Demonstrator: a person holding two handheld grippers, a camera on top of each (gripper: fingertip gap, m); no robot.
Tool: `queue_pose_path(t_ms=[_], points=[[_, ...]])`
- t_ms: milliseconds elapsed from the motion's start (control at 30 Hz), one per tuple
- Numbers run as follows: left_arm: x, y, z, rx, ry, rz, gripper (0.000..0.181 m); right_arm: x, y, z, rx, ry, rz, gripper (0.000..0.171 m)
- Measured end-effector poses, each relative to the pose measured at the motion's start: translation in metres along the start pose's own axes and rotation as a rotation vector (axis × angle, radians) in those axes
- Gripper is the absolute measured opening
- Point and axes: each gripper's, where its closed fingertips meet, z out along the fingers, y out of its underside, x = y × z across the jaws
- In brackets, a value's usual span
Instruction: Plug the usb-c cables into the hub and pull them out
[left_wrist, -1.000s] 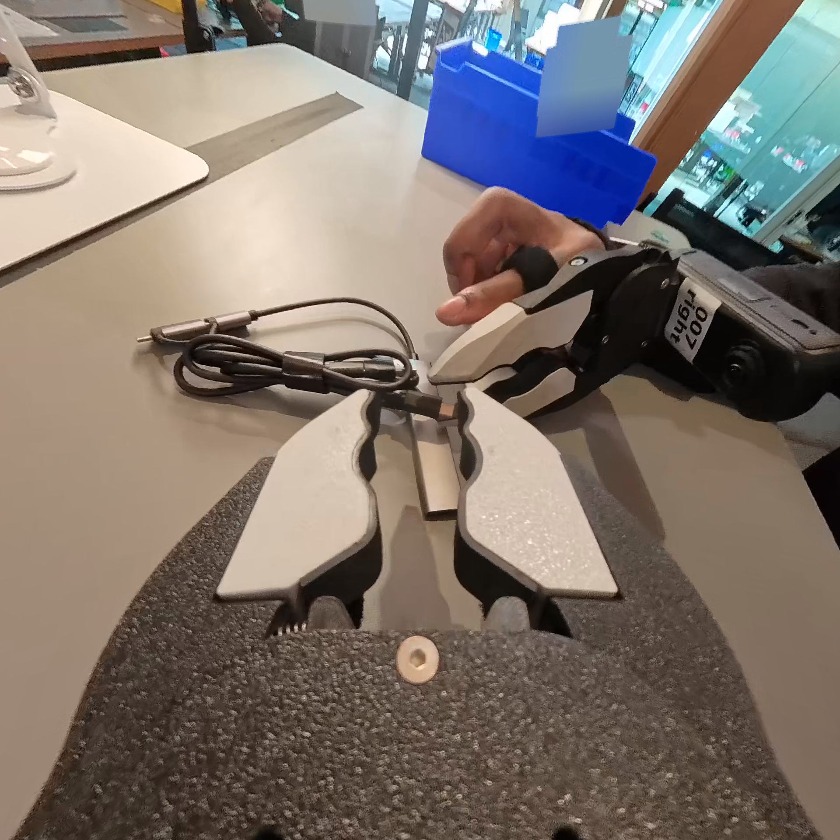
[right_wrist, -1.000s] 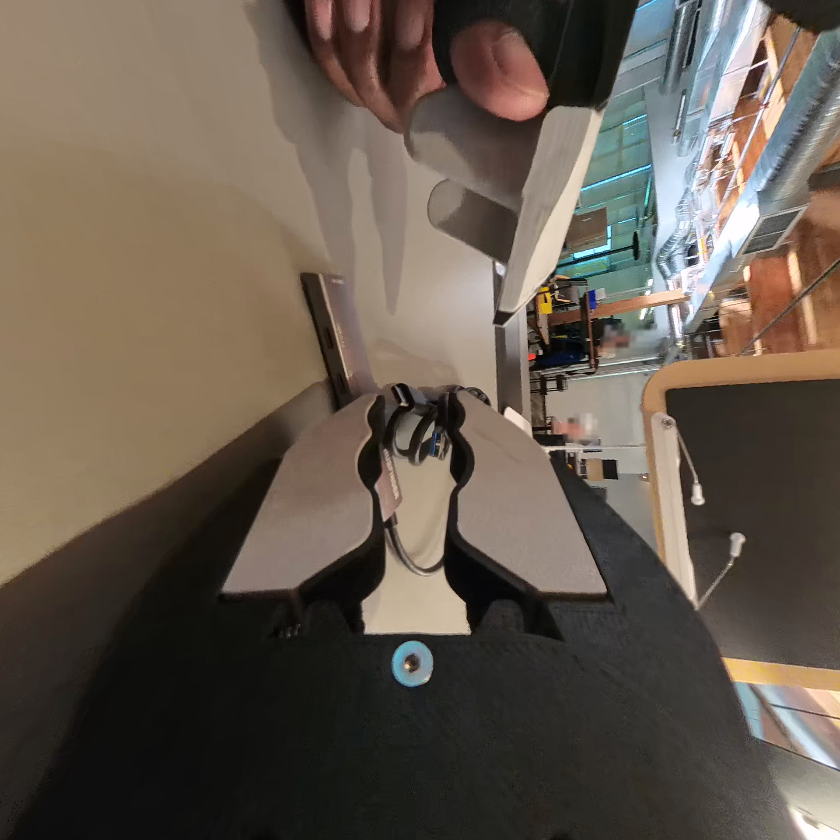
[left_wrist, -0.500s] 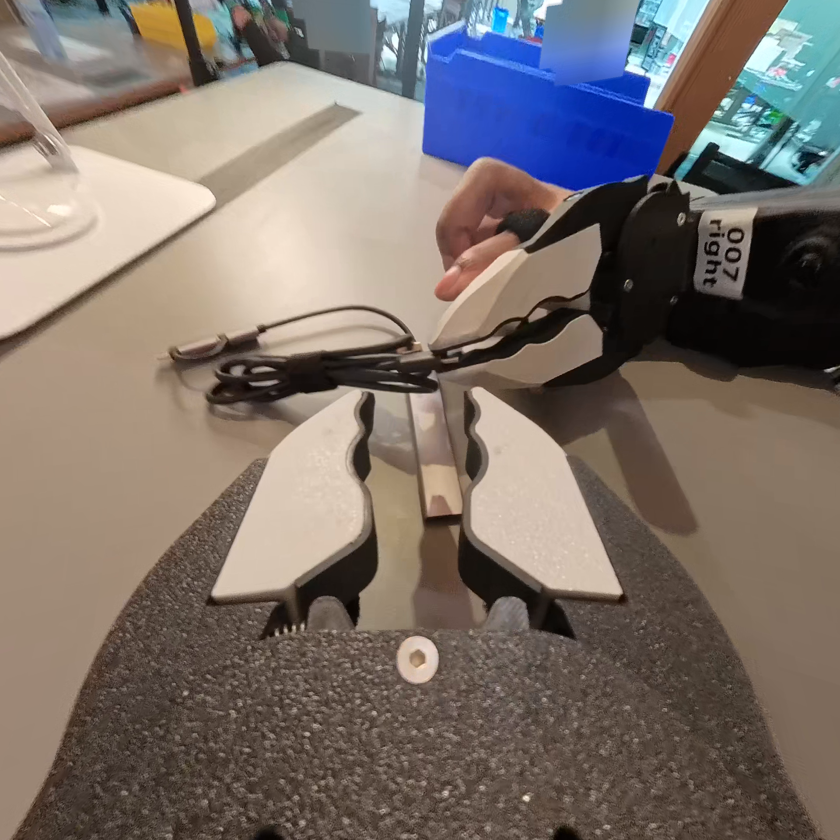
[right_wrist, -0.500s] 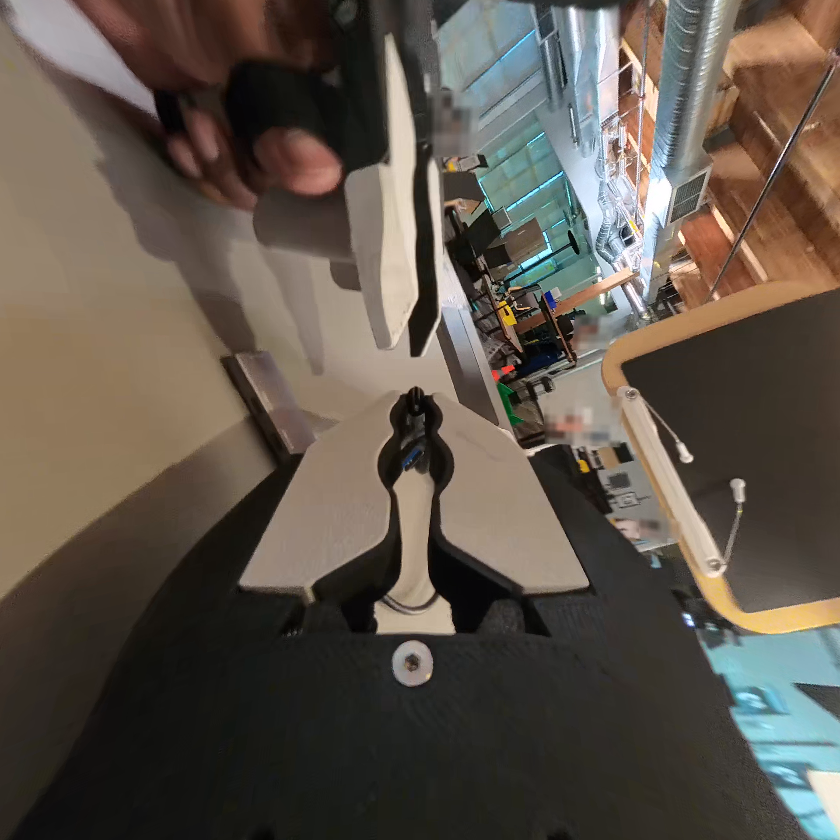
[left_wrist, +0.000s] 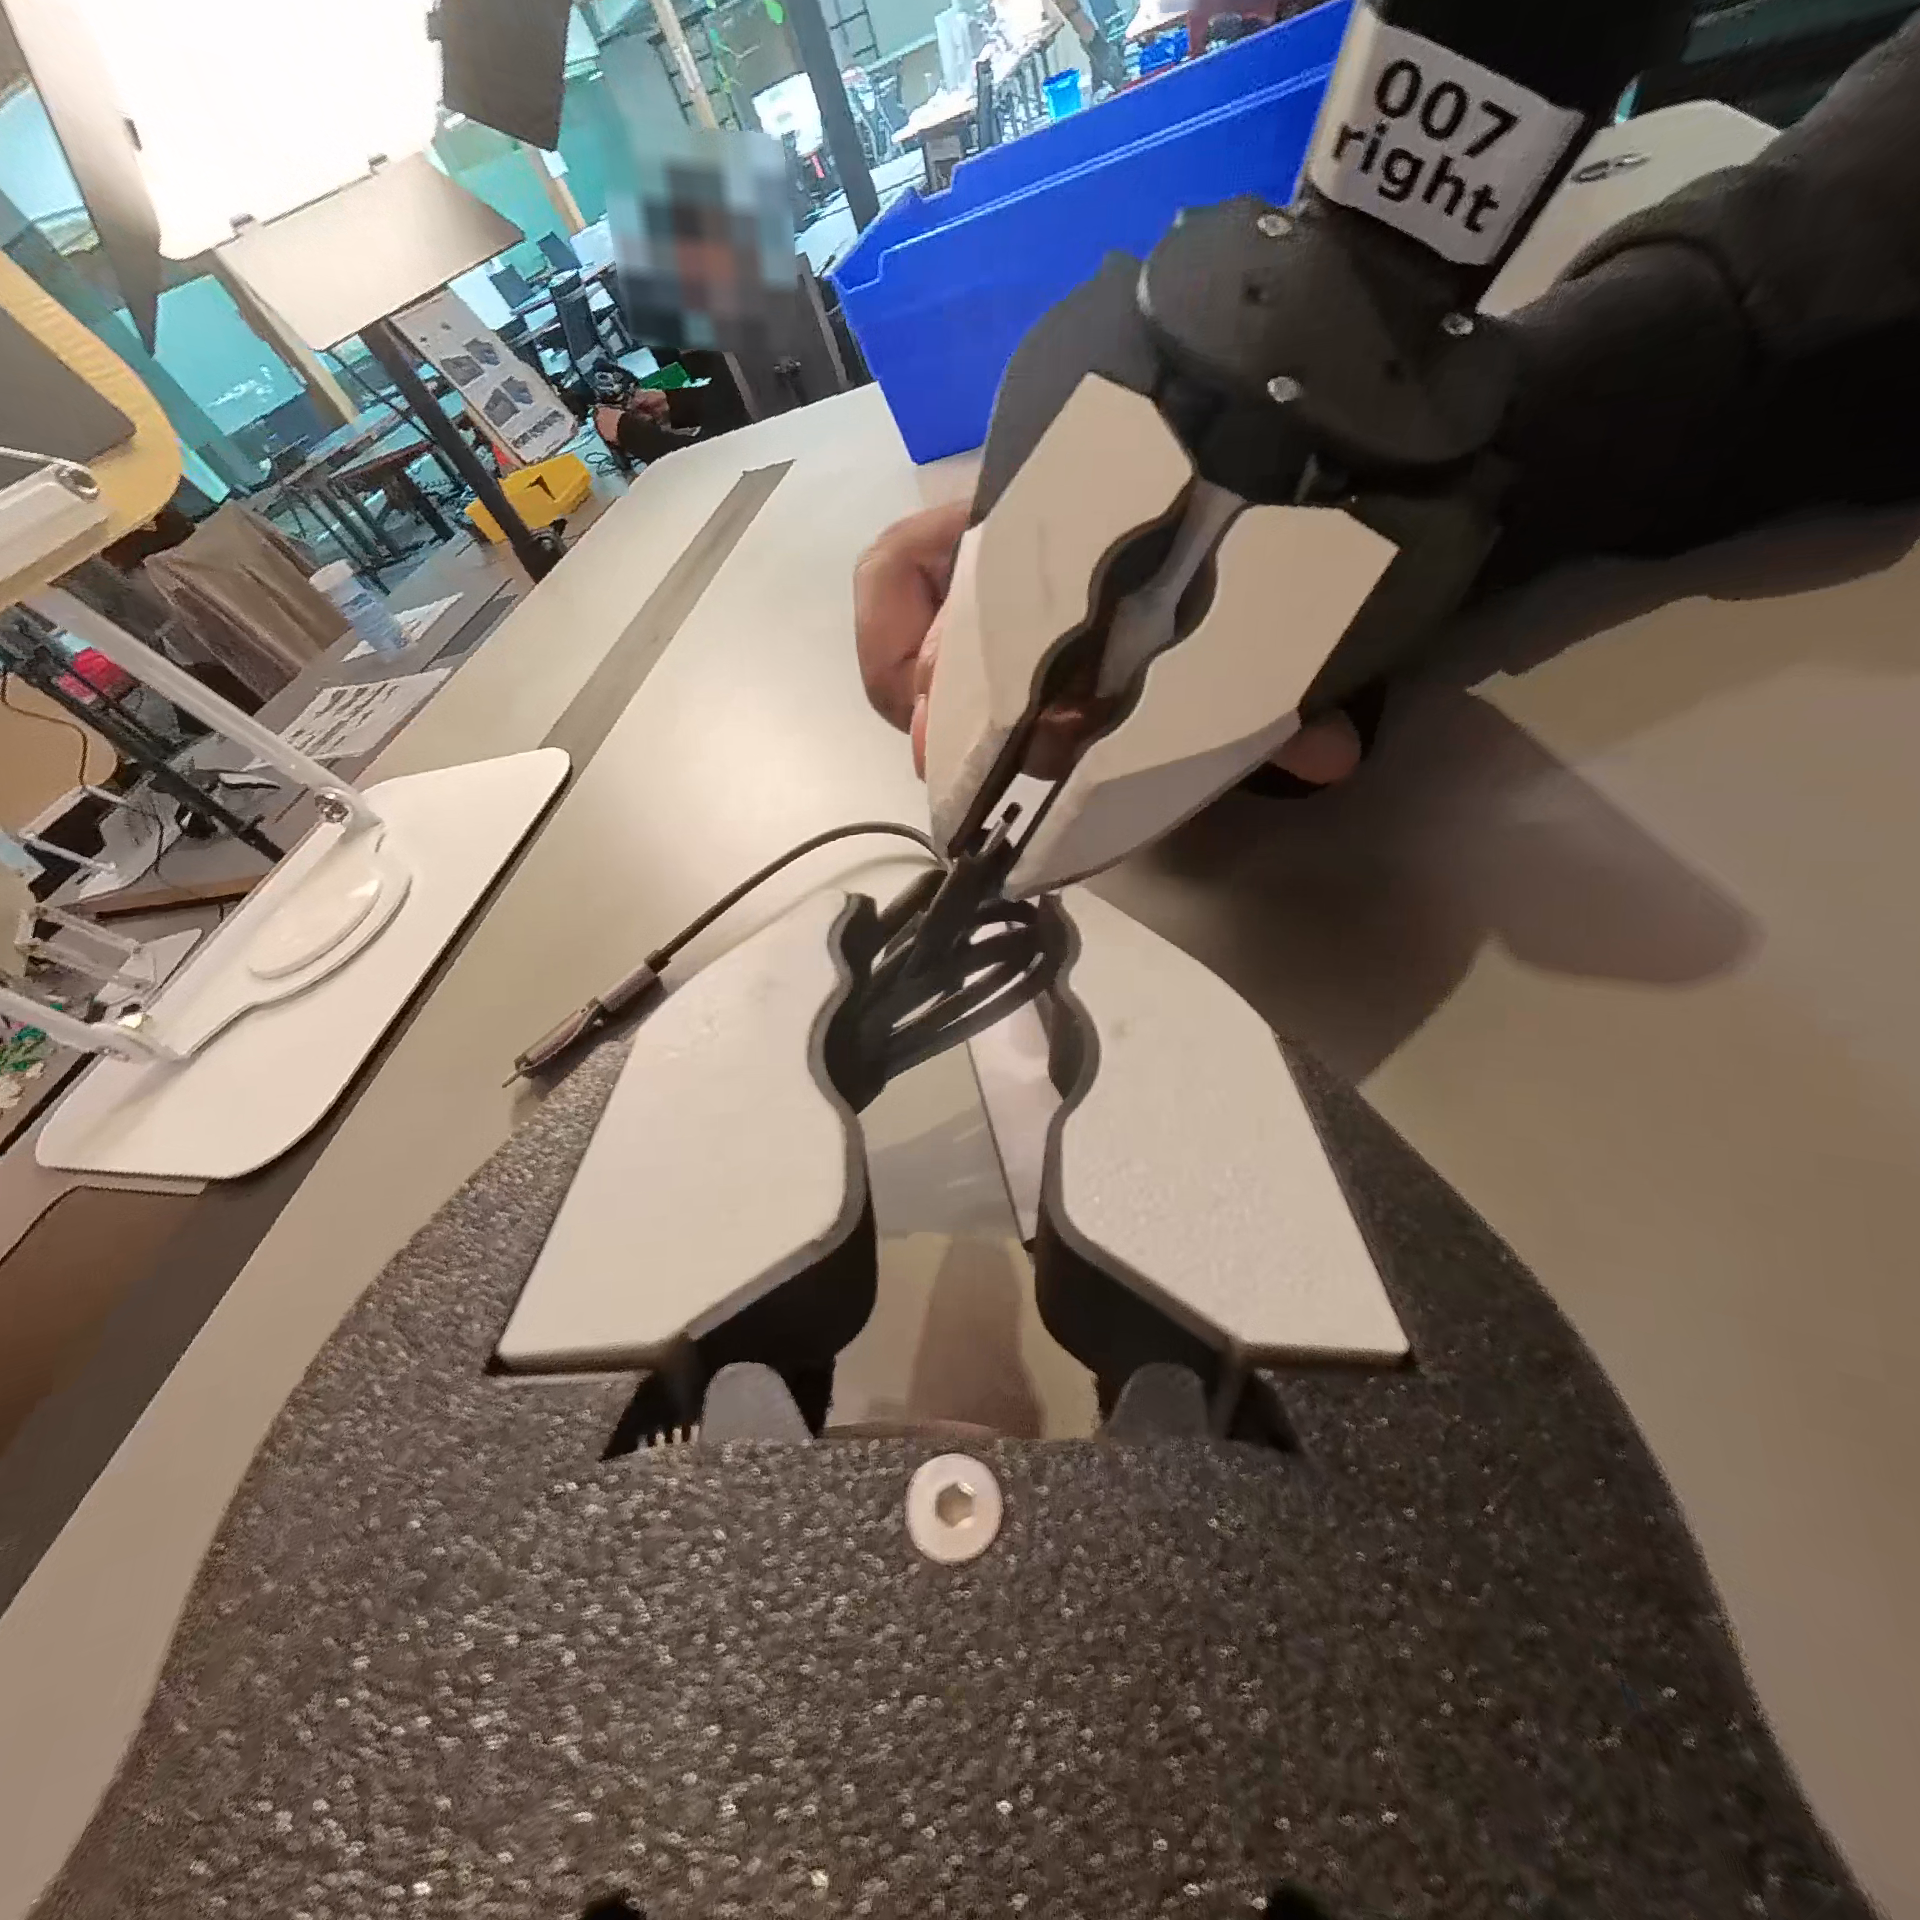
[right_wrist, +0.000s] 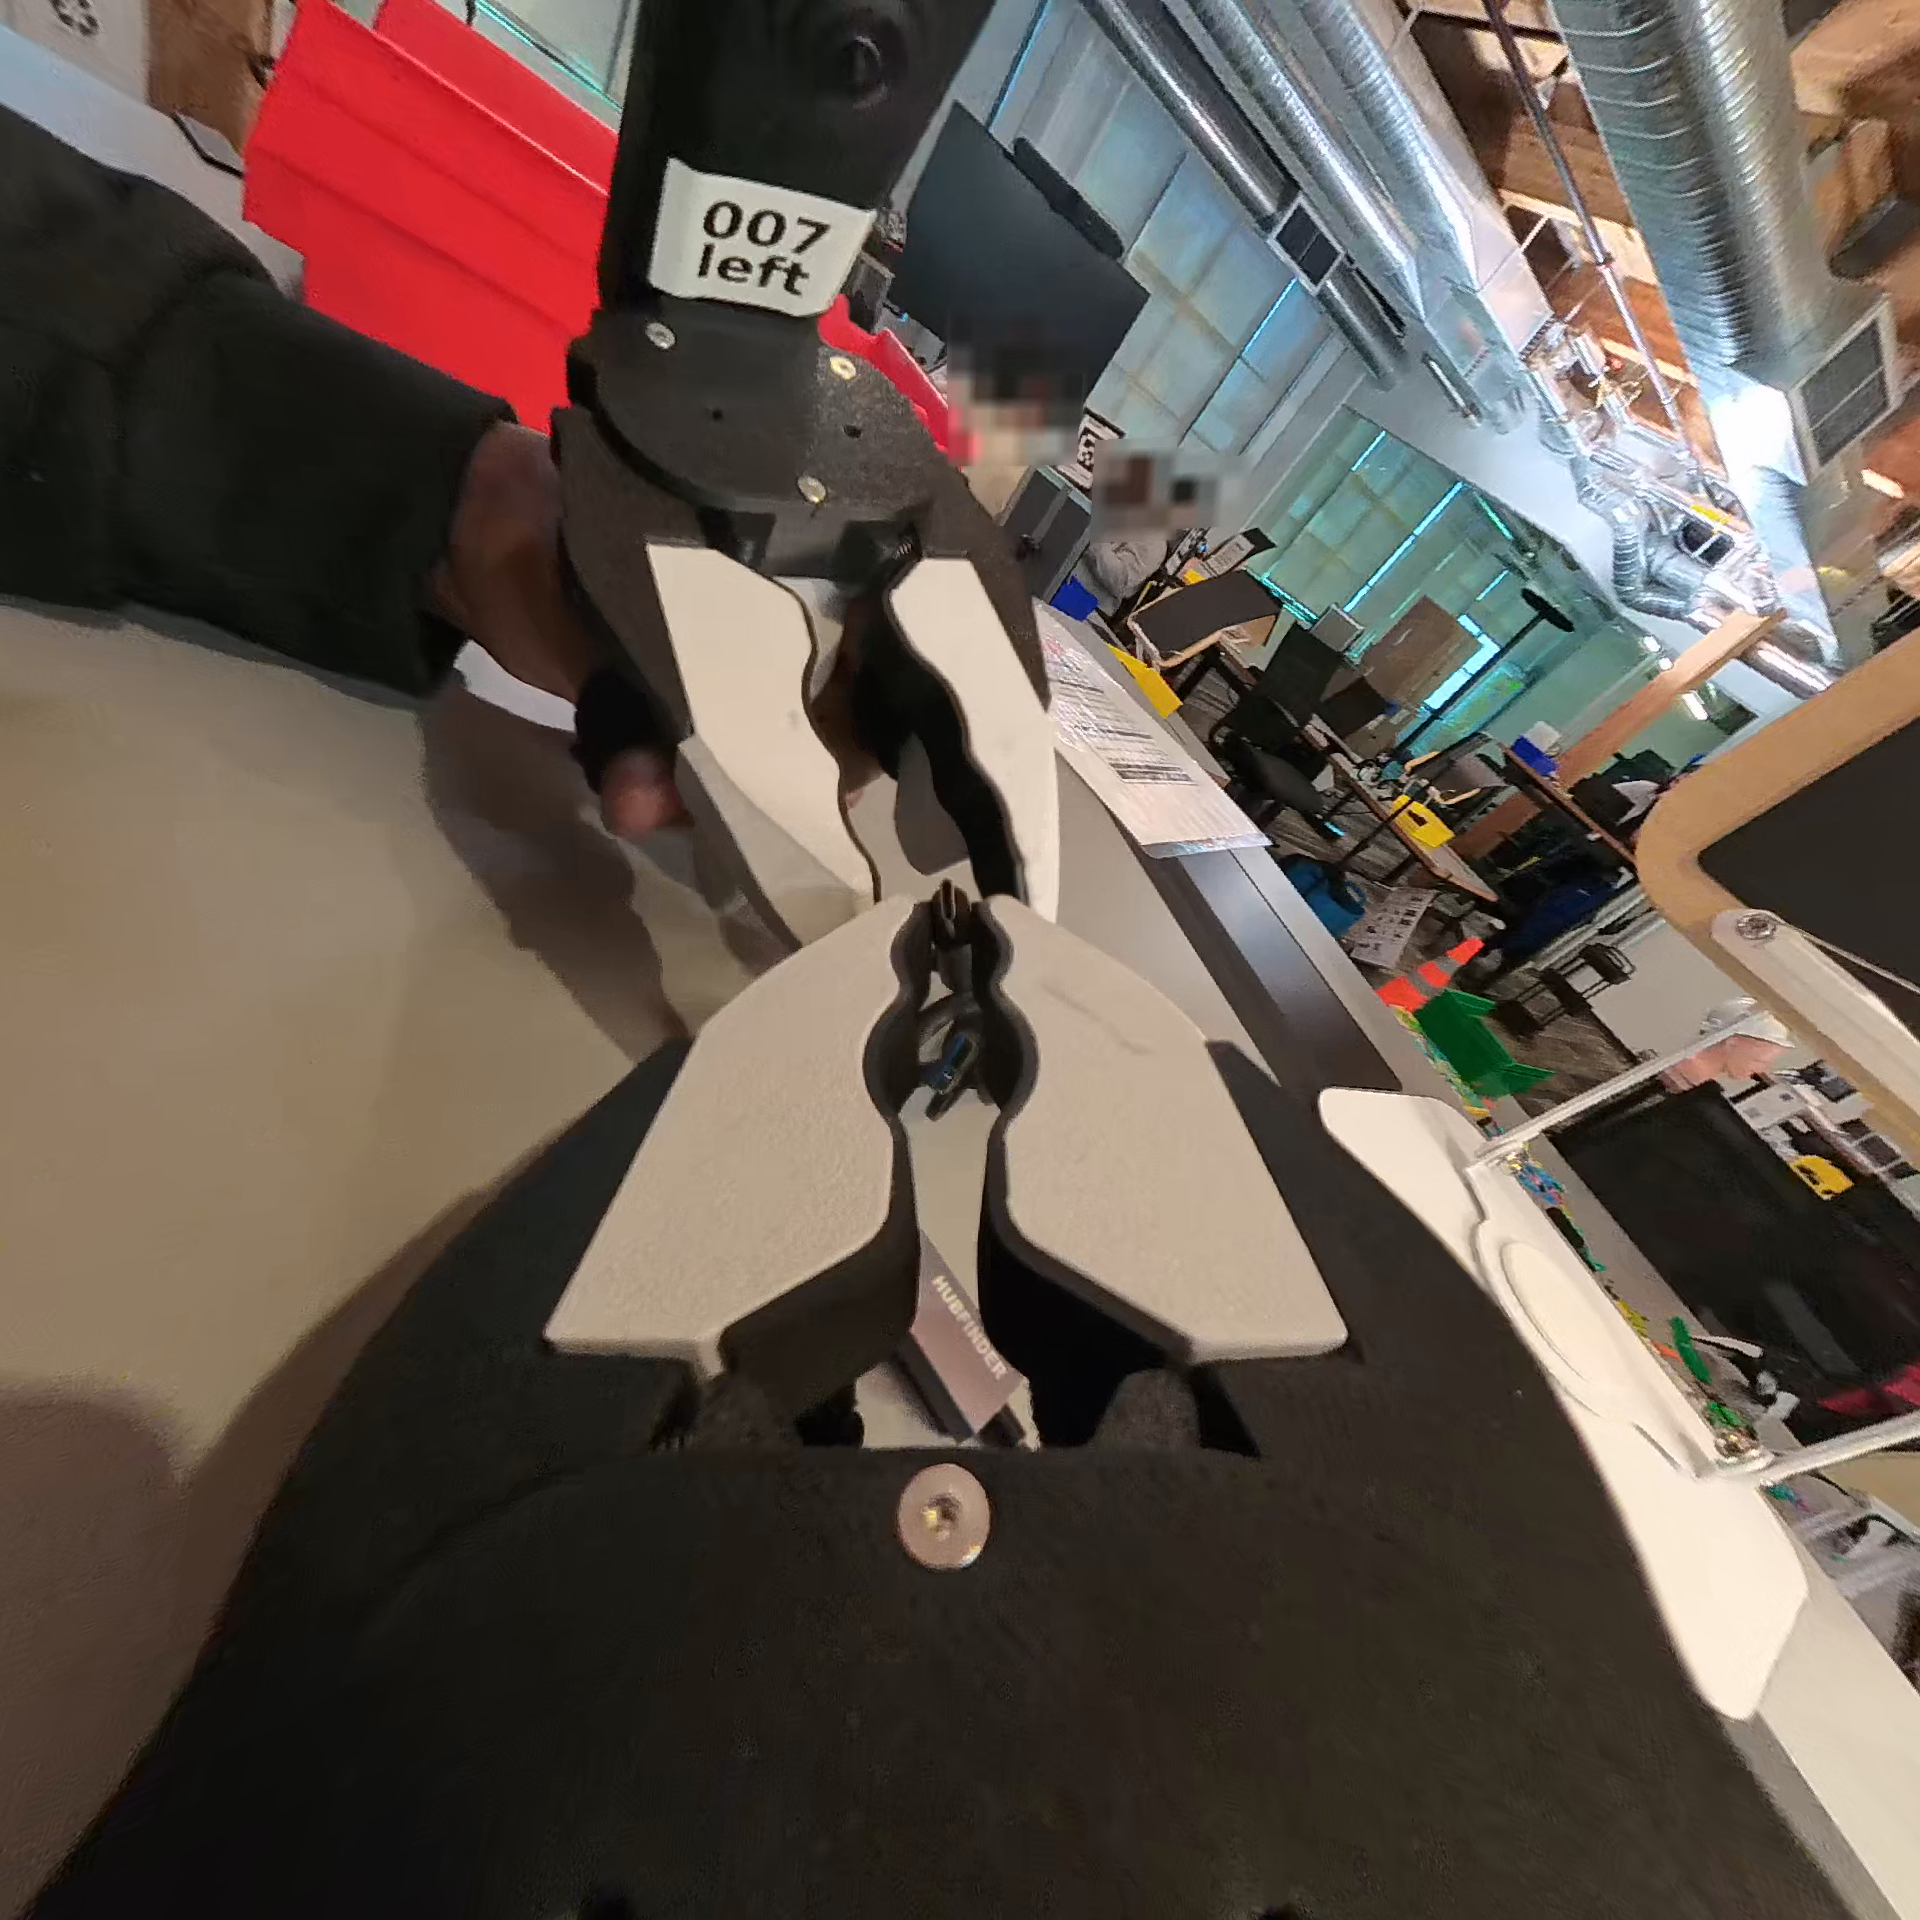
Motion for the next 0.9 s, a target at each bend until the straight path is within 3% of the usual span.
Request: queue_pose_path(t_ms=[233, 600, 900], points=[[0.003, 0.004, -0.001, -0.023, 0.018, 0.050, 0.010, -0.005, 0.001, -0.001, -0.004, -0.035, -0.006, 0.007], [-0.001, 0.015, 0.002, -0.154, -0.056, 0.232, 0.008, -0.005, 0.012, 0.002, -0.090, 0.027, -0.163, 0.008], [0.000, 0.013, 0.002, -0.129, -0.071, 0.254, 0.009, -0.006, 0.011, 0.001, -0.077, 0.010, -0.143, 0.007]])
